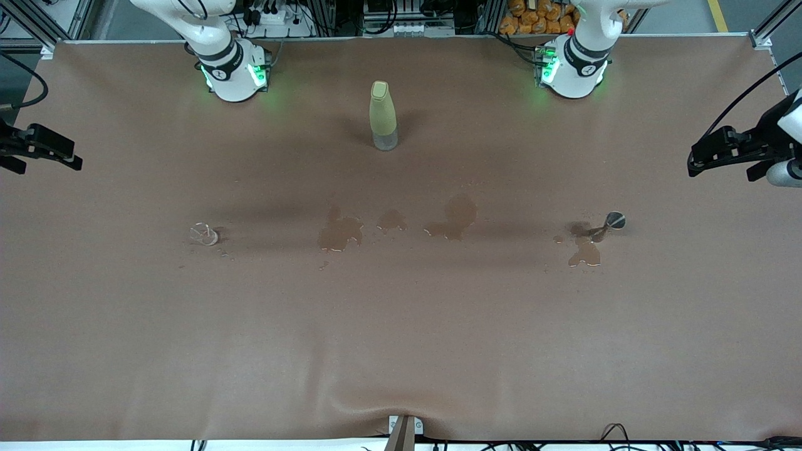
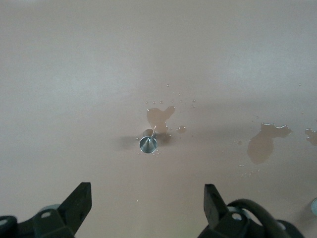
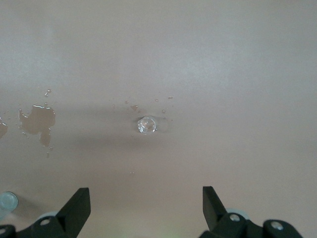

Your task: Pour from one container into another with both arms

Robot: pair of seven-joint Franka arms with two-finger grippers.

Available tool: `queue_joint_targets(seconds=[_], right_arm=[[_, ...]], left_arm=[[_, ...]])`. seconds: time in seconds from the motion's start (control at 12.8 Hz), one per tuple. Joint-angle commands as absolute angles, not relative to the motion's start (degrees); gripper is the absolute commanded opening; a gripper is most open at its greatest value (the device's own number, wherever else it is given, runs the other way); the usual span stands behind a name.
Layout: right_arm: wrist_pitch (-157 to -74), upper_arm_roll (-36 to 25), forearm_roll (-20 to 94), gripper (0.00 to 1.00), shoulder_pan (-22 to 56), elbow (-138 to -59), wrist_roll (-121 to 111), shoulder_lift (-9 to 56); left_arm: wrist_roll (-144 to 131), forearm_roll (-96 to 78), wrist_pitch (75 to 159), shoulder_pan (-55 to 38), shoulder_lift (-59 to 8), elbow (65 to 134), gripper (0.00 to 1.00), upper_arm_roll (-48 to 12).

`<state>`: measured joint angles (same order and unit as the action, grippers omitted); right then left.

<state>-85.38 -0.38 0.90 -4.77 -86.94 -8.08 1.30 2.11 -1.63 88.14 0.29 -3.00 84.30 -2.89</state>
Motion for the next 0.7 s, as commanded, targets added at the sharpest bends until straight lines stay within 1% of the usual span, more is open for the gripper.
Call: queue_joint_targets(seconds=[0.0,0.23,0.62], right_arm=[[-85.78,-0.7,-0.18,1.0,-4.22,-87.98,-7.03,0.35],[-85.78,-0.7,-0.09,1.0,-4.31,-87.89,-7.03,0.53],[-85.78,-0.7,-0.09,1.0,-4.66,-86.13,-6.86,1.67]], left_arm=[[2.9,-1.58,88.59,0.35,-2.64,84.29,1.0,-3.16],[2.11,-1.14,88.68,-0.61,-3.95,83.24,1.0,-3.16],[6.48,-0.79,88.59,-0.09,-3.96,83.41,1.0,-3.52]])
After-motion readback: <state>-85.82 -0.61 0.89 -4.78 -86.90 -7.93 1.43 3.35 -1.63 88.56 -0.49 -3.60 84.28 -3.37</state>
